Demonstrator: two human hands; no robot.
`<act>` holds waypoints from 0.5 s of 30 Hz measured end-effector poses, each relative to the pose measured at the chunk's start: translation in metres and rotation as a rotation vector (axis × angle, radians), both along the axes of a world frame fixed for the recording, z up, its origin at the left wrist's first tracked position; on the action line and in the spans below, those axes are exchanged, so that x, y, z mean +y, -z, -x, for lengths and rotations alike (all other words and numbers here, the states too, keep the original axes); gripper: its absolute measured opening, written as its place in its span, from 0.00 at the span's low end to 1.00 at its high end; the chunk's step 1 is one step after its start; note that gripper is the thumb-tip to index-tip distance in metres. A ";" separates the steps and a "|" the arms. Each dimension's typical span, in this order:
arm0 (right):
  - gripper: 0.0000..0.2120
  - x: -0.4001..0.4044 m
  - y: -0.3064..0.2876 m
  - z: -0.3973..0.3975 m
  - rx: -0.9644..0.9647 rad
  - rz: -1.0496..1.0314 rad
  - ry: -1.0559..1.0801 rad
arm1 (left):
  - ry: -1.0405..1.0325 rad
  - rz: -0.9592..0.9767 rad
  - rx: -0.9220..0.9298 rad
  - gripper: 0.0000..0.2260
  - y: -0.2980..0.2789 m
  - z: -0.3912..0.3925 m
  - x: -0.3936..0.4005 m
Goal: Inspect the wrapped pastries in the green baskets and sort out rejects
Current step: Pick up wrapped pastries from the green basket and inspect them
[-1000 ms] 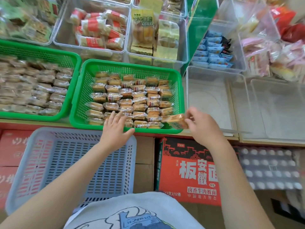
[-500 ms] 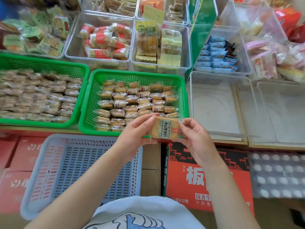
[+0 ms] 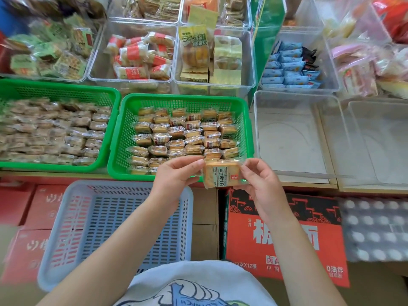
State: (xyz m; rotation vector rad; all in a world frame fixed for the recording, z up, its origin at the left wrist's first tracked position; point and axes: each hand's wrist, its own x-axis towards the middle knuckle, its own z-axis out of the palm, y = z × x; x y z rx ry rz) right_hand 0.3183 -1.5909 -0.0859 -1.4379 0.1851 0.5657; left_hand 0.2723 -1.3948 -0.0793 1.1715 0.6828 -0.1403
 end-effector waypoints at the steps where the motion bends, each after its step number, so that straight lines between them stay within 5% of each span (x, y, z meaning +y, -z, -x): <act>1: 0.04 -0.001 0.001 0.001 -0.050 0.068 -0.005 | -0.015 -0.029 0.017 0.08 0.002 0.000 -0.001; 7: 0.04 -0.002 0.006 0.004 -0.266 0.327 -0.012 | -0.005 -0.105 0.018 0.03 0.008 -0.001 -0.012; 11: 0.04 0.000 0.002 0.003 -0.170 0.228 0.012 | 0.096 -0.188 -0.035 0.06 0.008 -0.003 -0.021; 15: 0.04 -0.001 -0.003 0.000 -0.035 0.071 0.121 | 0.140 -0.063 -0.079 0.05 0.005 -0.006 -0.023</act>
